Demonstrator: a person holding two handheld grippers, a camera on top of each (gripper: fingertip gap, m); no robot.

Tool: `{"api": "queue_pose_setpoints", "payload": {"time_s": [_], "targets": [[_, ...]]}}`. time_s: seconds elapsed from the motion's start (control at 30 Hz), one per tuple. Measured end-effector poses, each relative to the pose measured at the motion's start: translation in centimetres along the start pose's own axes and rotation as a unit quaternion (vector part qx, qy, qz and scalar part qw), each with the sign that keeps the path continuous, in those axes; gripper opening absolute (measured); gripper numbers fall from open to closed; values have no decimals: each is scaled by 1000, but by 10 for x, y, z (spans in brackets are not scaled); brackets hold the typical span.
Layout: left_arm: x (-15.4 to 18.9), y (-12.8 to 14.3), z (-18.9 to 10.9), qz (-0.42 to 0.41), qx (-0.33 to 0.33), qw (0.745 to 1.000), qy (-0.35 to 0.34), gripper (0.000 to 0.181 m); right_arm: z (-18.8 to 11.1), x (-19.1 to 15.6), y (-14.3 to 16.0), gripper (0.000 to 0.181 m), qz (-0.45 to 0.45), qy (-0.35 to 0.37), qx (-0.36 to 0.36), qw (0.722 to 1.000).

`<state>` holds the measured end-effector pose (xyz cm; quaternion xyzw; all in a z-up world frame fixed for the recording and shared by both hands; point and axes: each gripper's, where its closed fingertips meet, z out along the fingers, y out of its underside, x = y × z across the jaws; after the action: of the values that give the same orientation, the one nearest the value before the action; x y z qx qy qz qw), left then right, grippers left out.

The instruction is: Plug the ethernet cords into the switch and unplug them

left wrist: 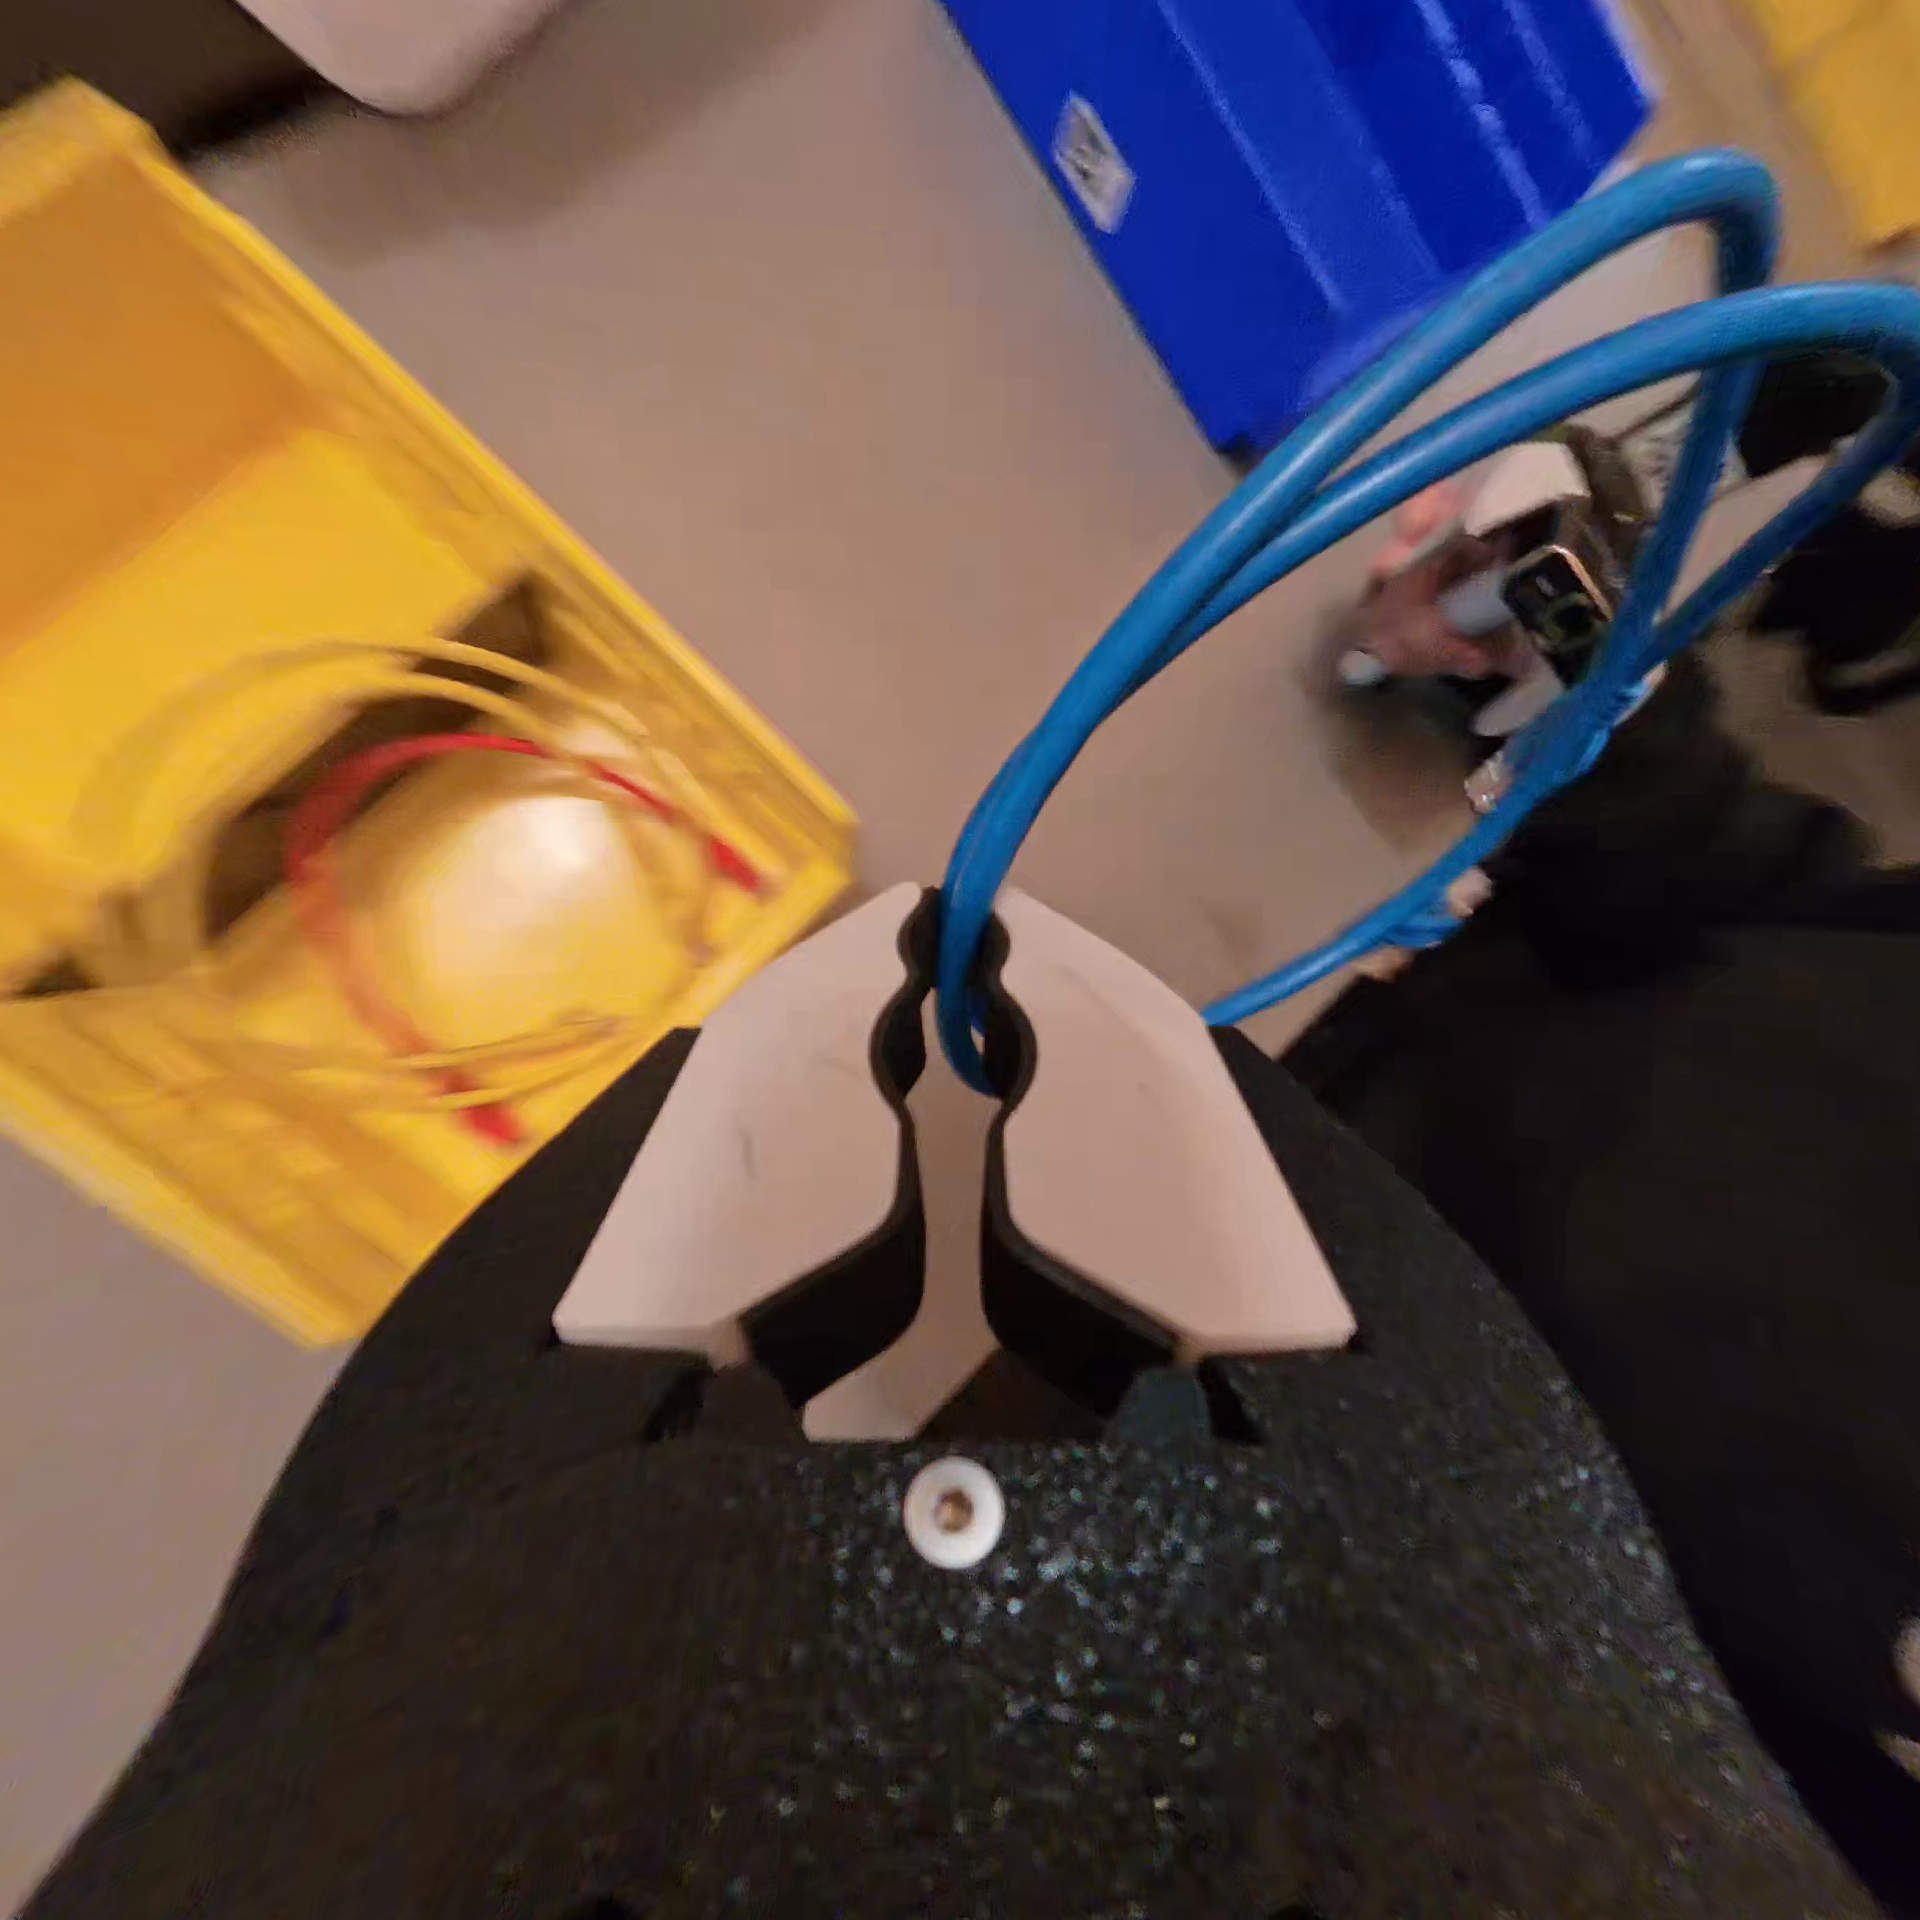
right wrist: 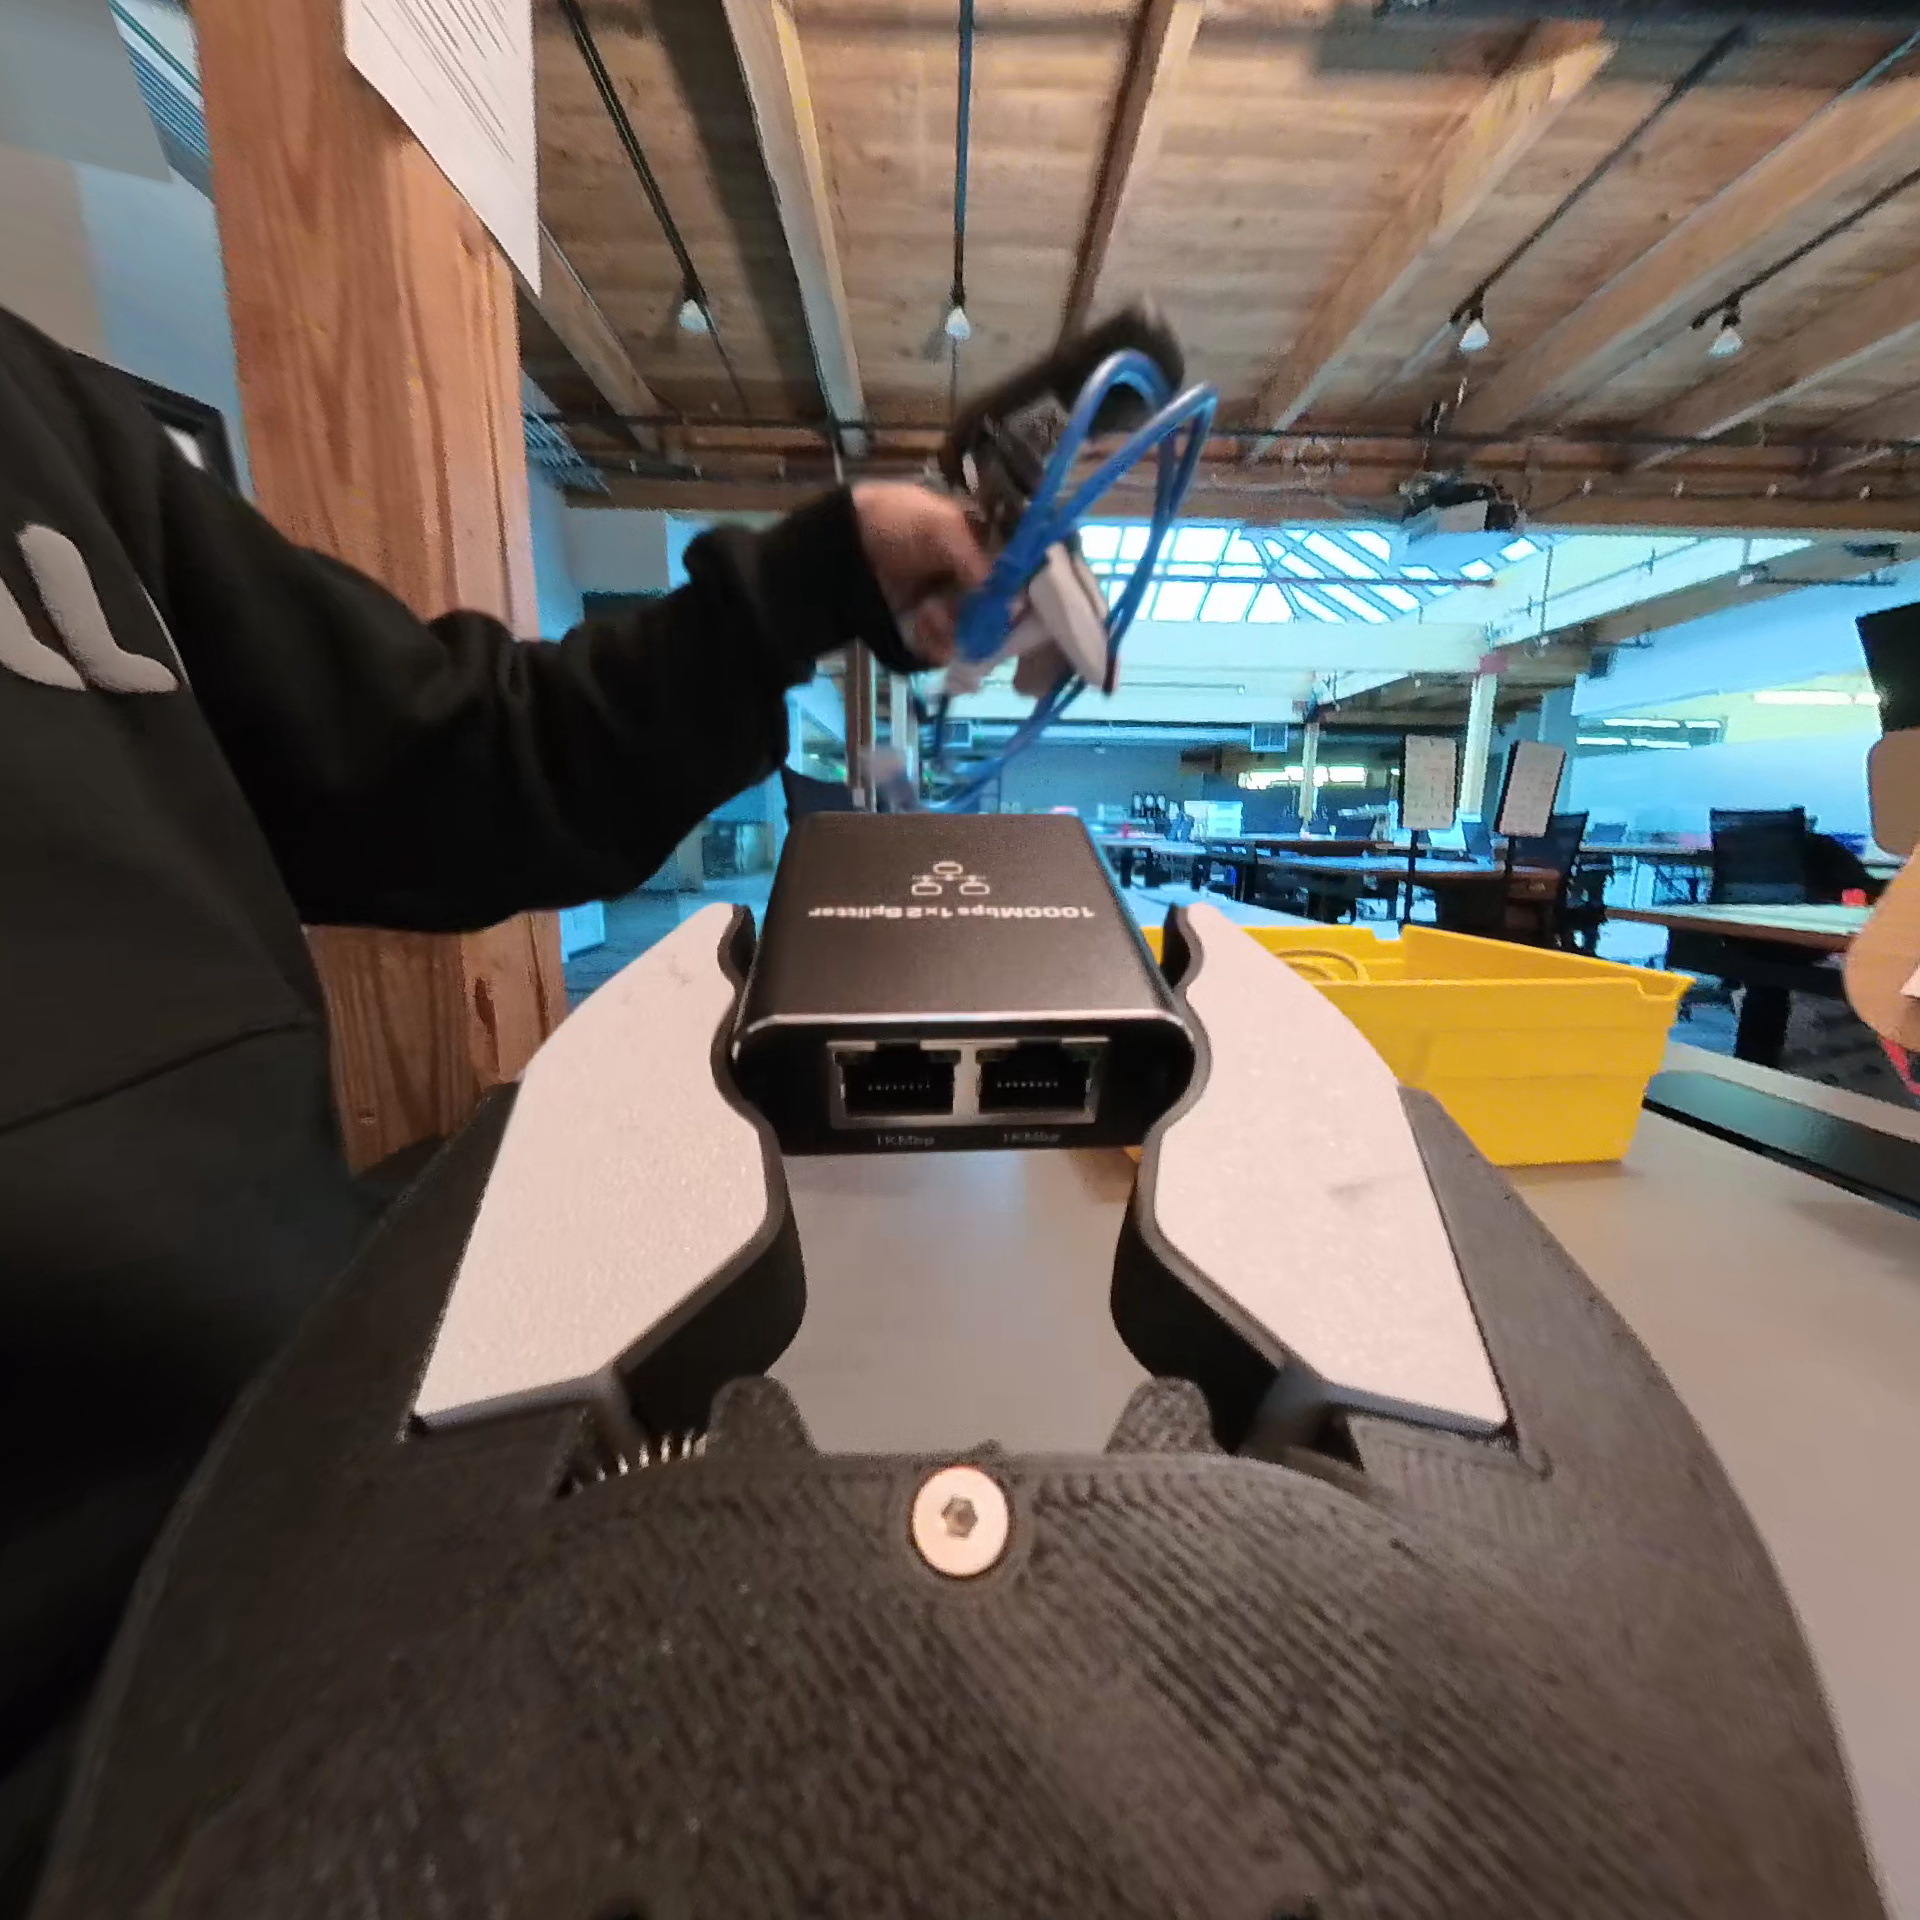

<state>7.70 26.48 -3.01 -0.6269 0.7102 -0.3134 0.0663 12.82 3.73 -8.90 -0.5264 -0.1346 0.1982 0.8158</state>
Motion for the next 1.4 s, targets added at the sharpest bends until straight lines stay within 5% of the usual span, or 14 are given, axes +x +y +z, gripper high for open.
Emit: {"api": "queue_pose_setpoints", "payload": {"time_s": [0.13,0.3,0.43,0.7,0.77,0.87,1.07,1.4], "targets": [[26,57,85,-99,-31,986,133,5,-7,-5,-8,74,0,-9,17,1000],[15,81,156,-180,18,974,135,5,-9,-2,5,74,-21,10,-28,999],[-8,76,173,-162,70,983,53,14,-4,-2,18,74,-23,9,-63,998],[-32,118,162,-43,-7,993,-112,49,-6,6,18,75,-23,23,-68,997],[-20,106,157,-13,31,991,-131,48,-6,5,19,74,-23,20,-70,997],[36,72,167,62,117,989,-66,44,-5,5,21,74,-25,19,-76,997],[87,45,221,167,127,978,-19,42,-6,6,20,74,-26,25,-73,997],[69,43,267,112,61,989,-71,36,-5,4,22,74,-25,19,-77,997]]}}
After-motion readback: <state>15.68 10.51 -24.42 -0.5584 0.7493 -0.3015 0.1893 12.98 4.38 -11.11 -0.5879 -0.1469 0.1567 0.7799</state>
